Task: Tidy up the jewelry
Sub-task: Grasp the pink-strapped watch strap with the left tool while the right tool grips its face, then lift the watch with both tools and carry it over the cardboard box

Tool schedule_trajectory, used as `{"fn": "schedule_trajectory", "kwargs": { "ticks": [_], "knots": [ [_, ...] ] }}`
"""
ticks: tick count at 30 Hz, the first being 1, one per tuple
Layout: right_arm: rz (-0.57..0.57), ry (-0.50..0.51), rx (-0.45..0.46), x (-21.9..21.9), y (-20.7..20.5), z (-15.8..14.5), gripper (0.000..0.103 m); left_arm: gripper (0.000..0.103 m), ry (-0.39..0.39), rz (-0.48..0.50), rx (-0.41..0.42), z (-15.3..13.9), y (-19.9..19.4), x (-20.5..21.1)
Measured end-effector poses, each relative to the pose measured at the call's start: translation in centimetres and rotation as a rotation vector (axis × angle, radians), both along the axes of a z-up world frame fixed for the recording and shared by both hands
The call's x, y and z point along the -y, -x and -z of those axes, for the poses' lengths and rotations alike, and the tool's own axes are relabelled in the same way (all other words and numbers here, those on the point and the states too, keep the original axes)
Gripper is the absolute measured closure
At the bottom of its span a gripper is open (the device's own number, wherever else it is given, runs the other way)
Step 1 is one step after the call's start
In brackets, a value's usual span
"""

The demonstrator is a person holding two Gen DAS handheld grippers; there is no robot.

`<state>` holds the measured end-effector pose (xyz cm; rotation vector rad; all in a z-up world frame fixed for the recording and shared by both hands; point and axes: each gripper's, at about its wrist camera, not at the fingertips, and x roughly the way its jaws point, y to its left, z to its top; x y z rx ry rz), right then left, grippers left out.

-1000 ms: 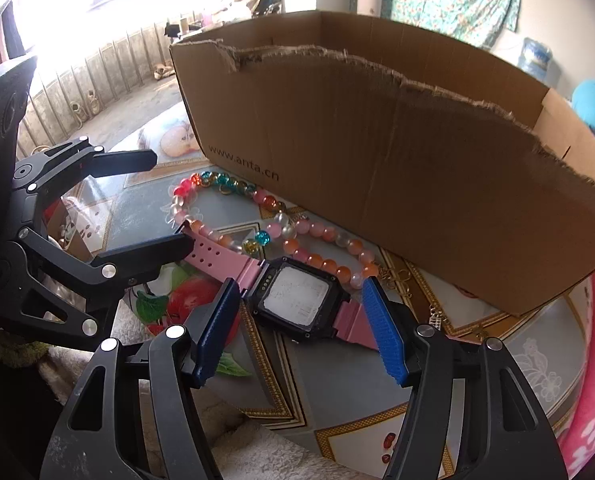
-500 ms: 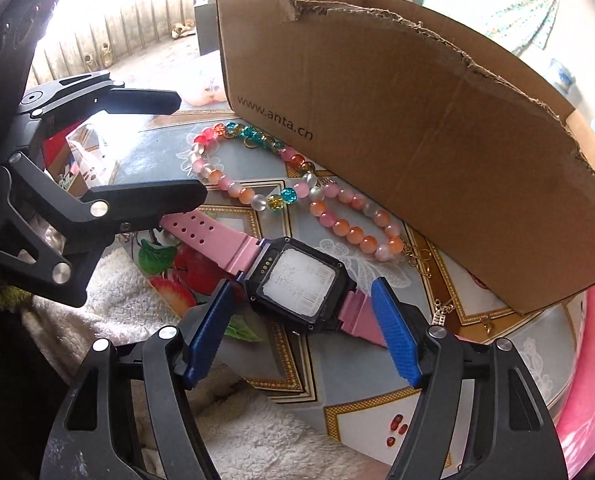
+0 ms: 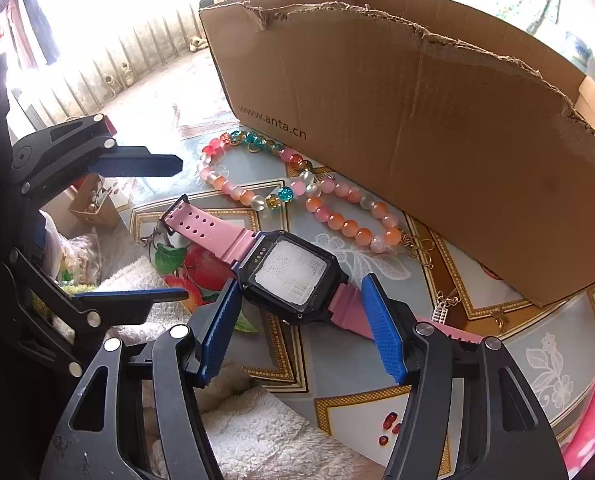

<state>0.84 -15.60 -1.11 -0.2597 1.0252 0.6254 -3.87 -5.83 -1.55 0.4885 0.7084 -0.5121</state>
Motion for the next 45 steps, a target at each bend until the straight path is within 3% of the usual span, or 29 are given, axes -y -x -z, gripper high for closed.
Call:
{"fn": "schedule_trajectory", "kwargs": {
  "ticks": [7, 10, 13, 19, 26, 29, 33, 39, 45],
  "knots": [
    [0.001, -0.131, -0.139, 3.3, -2.8, -0.7, 0.045, 0.061, -0.151, 0.066, 0.041, 1.5, 0.7, 2.3],
    [0.007, -0.188, -0.184, 4.2, -4.9, -0.7, 0.045, 0.075, -0.174, 0.046, 0.043, 1.8, 0.2, 2.6],
    [0.024, -0.203, -0.165, 5.4, -4.8, -0.7, 0.045, 0.094, -0.144, 0.007, 0.026, 1.5, -0.5, 2.1],
    [0.083, -0.058, -0.011, 5.5, -2.4, -1.2, 0.043, 0.095, -0.017, 0.006, -0.132, 1.0, -2.1, 0.8],
    [0.167, 0.118, 0.121, 6.7, -1.5, -1.0, 0.045, 0.097, 0.014, 0.065, -0.213, 0.9, -3.6, 0.1],
    [0.169, 0.216, 0.173, 6.6, -1.4, -0.8, 0.056, 0.097, 0.007, 0.09, -0.217, 0.8, -4.2, -0.4],
    [0.157, 0.391, 0.293, 6.6, -1.6, -0.2, 0.09, 0.097, 0.012, 0.109, -0.214, 0.5, -5.2, -0.4],
    [0.143, 0.546, 0.487, 5.9, -1.2, -0.4, 0.101, 0.1, 0.029, 0.115, -0.151, 0.2, -5.0, -0.8],
    [0.22, 0.564, 0.56, 5.7, -2.4, -3.7, 0.102, 0.1, 0.126, 0.13, -0.113, -3.0, -5.1, -3.0]
  ]
}}
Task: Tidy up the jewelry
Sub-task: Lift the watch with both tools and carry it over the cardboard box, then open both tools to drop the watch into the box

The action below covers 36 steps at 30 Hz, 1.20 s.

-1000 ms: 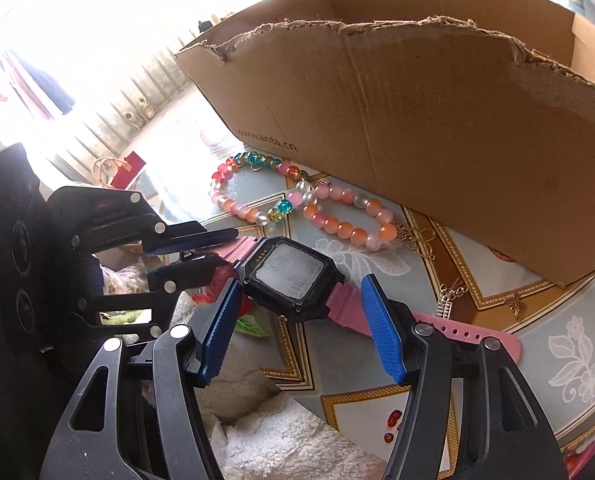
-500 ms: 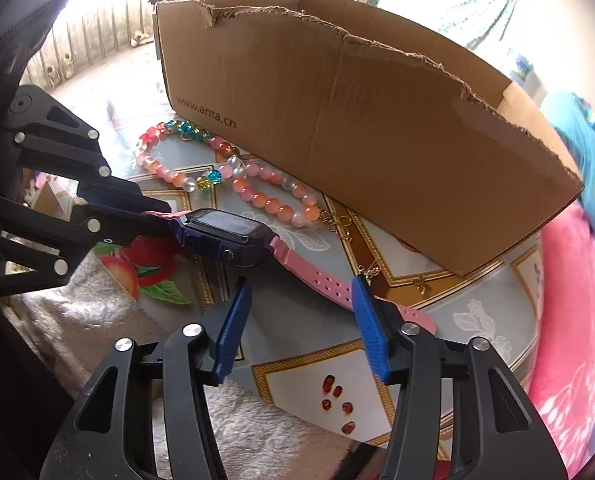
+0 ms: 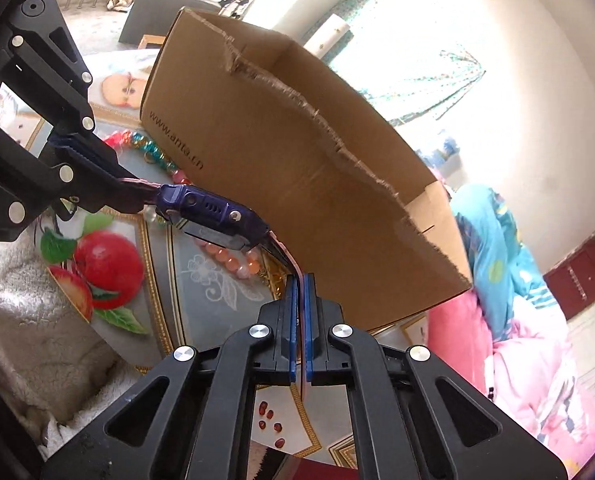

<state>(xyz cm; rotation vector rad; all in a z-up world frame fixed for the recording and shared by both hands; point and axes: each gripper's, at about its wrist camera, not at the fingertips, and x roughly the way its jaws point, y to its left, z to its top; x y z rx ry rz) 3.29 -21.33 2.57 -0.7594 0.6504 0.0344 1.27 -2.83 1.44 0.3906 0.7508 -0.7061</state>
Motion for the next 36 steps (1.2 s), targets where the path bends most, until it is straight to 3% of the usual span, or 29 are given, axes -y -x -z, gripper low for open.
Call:
{"fn": "schedule_trajectory", "kwargs": {
  "ticks": [3, 6, 9, 11, 14, 16, 18, 23, 27, 30, 32, 36],
  "knots": [
    [0.031, -0.028, 0.056, -0.3, 0.5, -3.2, 0.102, 0.1, 0.077, 0.017, 0.024, -3.3, -0.4, -1.7],
    [0.044, -0.08, 0.104, -1.7, -0.4, -7.6, 0.102, 0.1, 0.115, 0.034, 0.101, -7.2, -1.2, -3.2],
    [0.053, -0.198, 0.064, 0.0, -3.2, -11.3, 0.102, 0.1, 0.132, 0.037, 0.153, -10.1, -2.6, -4.2],
    [0.059, -0.29, 0.001, 0.6, -7.5, -12.2, 0.102, 0.1, 0.141, 0.029, 0.124, -10.9, -4.7, -4.1],
    [0.077, -0.386, -0.134, -0.9, -11.5, -12.3, 0.102, 0.1, 0.138, 0.011, -0.017, -10.9, -8.9, -3.7],
    [0.108, -0.451, -0.254, -3.6, -12.1, -10.3, 0.102, 0.1, 0.114, 0.006, -0.089, -10.0, -11.8, -4.0],
    [0.14, -0.493, -0.368, -4.1, -14.7, -8.3, 0.102, 0.1, 0.057, -0.005, -0.133, -9.4, -14.8, -2.7],
    [0.241, -0.55, -0.617, -3.4, -20.5, -3.9, 0.102, 0.1, -0.04, -0.07, -0.331, -5.7, -22.0, -1.6],
    [0.291, -0.59, -0.818, -3.0, -23.2, -0.2, 0.1, 0.096, -0.184, -0.118, -0.365, -3.0, -24.7, -0.5],
    [0.307, -0.557, -0.852, -2.9, -24.4, 0.9, 0.099, 0.093, -0.209, -0.121, -0.354, -2.6, -25.0, -0.4],
    [0.321, -0.54, -0.849, -2.8, -24.9, 1.1, 0.097, 0.079, -0.197, -0.124, -0.326, -3.1, -24.9, -0.4],
    [0.339, -0.565, -0.823, -2.3, -25.3, 0.5, 0.094, 0.062, -0.172, -0.14, -0.254, -4.3, -24.5, -1.3]
  ]
}}
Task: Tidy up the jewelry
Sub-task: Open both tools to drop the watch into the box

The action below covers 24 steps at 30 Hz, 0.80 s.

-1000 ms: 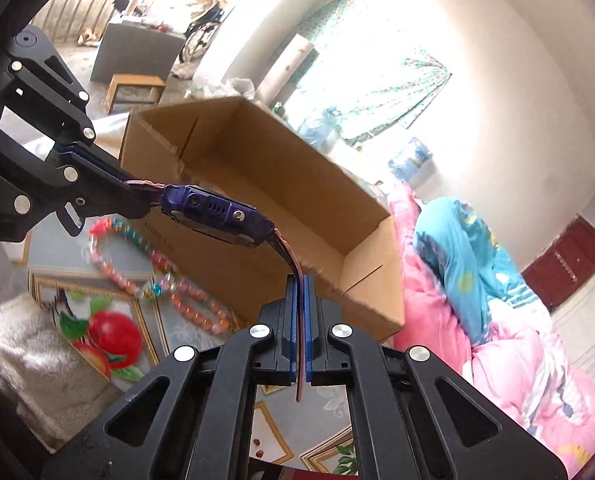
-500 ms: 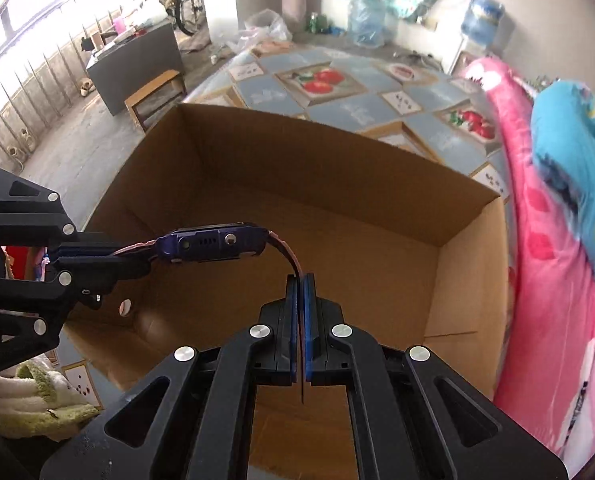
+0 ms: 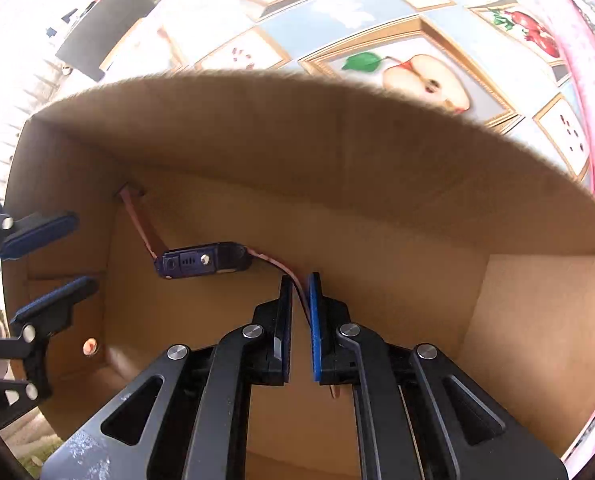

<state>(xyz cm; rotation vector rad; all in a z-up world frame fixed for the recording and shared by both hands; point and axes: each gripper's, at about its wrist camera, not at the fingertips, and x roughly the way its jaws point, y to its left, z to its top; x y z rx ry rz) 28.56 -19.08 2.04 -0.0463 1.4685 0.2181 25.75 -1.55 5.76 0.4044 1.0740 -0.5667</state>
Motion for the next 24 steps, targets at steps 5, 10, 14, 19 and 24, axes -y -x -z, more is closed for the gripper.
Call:
{"fn": "schedule_trajectory", "kwargs": {
  "ticks": [5, 10, 14, 19, 24],
  "knots": [
    [0.026, -0.016, 0.069, -0.2, 1.3, -1.7, 0.085, 0.06, 0.084, -0.041, 0.076, -2.7, 1.0, -2.4],
    [0.058, 0.021, 0.149, -0.5, 3.6, -3.8, 0.073, 0.057, 0.171, -0.087, 0.149, -5.6, 3.4, -5.5],
    [0.071, 0.0, 0.194, -1.1, 5.6, -5.9, 0.073, 0.051, 0.238, -0.126, 0.185, -7.1, 6.0, -8.2],
    [0.08, -0.057, 0.258, -0.5, 7.9, -9.0, 0.073, 0.046, 0.317, -0.198, 0.255, -8.0, 9.0, -11.4],
    [0.078, -0.158, 0.423, 2.3, 11.0, -12.0, 0.072, 0.041, 0.384, -0.283, 0.354, -7.8, 13.9, -14.5]
  ]
}}
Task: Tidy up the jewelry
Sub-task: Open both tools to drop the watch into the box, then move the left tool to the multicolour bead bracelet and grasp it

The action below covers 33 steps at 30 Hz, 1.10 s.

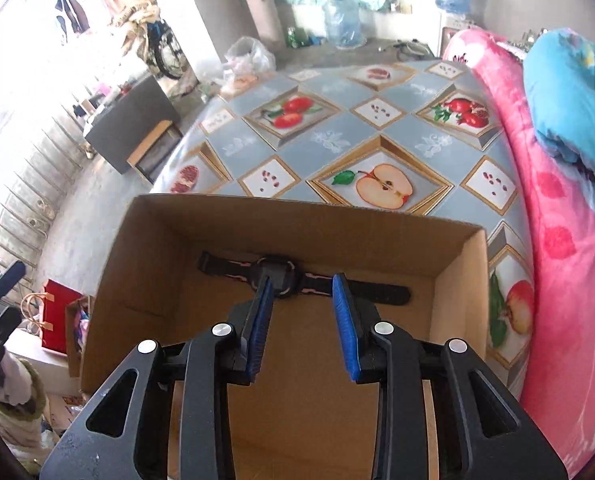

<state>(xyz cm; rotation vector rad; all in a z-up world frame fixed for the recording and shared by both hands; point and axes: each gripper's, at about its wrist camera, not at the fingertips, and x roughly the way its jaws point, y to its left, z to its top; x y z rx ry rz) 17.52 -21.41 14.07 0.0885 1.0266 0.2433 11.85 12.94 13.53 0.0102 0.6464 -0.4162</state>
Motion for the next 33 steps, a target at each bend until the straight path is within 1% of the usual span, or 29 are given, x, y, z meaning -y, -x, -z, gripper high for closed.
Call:
{"fn": "schedule_trajectory", "kwargs": {
  "ticks": [2, 3, 4, 7, 9, 10, 13, 15, 16, 18, 21, 25, 28, 31, 33],
  "knots": [
    [0.014, -0.029, 0.083, 0.8, 2.8, -0.7, 0.069, 0.039, -0.002, -0.026, 0.02, 0.7, 2.1, -0.7],
    [0.018, -0.044, 0.119, 1.3, 3.9, -0.8, 0.065, 0.039, -0.01, -0.044, 0.03, 1.3, 3.2, -0.9],
    [0.023, -0.068, 0.154, 1.7, 5.6, -1.1, 0.064, 0.037, -0.019, -0.06, 0.033, 1.9, 4.2, -1.1],
    [0.028, -0.17, 0.208, 2.1, 10.6, -0.4, 0.063, 0.035, -0.024, -0.085, 0.005, 4.0, 7.0, -1.1],
    [0.004, -0.244, 0.209, 1.9, 13.4, 0.9, 0.063, 0.034, -0.02, -0.094, -0.034, 5.9, 8.2, -0.6],
    [-0.005, -0.26, 0.196, 1.6, 14.5, 1.8, 0.063, 0.033, -0.022, -0.095, -0.059, 6.9, 8.7, 0.0],
    [-0.015, -0.202, 0.119, -0.8, 16.3, 5.1, 0.064, 0.033, -0.025, -0.106, -0.114, 9.8, 9.7, 1.6],
    [-0.04, -0.191, 0.061, -2.2, 16.8, 7.9, 0.067, 0.033, -0.035, -0.126, -0.141, 11.4, 10.0, 2.9],
    [-0.053, -0.172, 0.035, -2.9, 16.9, 9.2, 0.07, 0.033, -0.055, -0.14, -0.146, 12.1, 10.0, 3.6],
    [-0.071, -0.108, 0.025, -4.1, 16.9, 11.0, 0.071, 0.033, -0.098, -0.156, -0.146, 13.2, 9.9, 4.9],
    [-0.087, -0.083, 0.036, -5.1, 16.8, 12.2, 0.072, 0.034, -0.141, -0.158, -0.167, 14.5, 9.3, 6.8],
    [-0.104, -0.132, 0.054, -5.1, 16.7, 12.5, 0.072, 0.034, -0.204, -0.145, -0.193, 15.8, 8.5, 9.1],
    [-0.11, -0.153, 0.063, -4.6, 16.5, 13.2, 0.072, 0.034, -0.254, -0.158, -0.217, 16.8, 8.3, 9.4],
    [-0.101, -0.192, 0.044, -4.1, 16.2, 14.3, 0.072, 0.034, -0.251, -0.156, -0.232, 16.8, 8.8, 9.2],
    [-0.101, -0.212, 0.025, -3.9, 16.0, 14.9, 0.072, 0.034, -0.27, -0.143, -0.24, 16.7, 9.3, 9.0]
  ]
}}
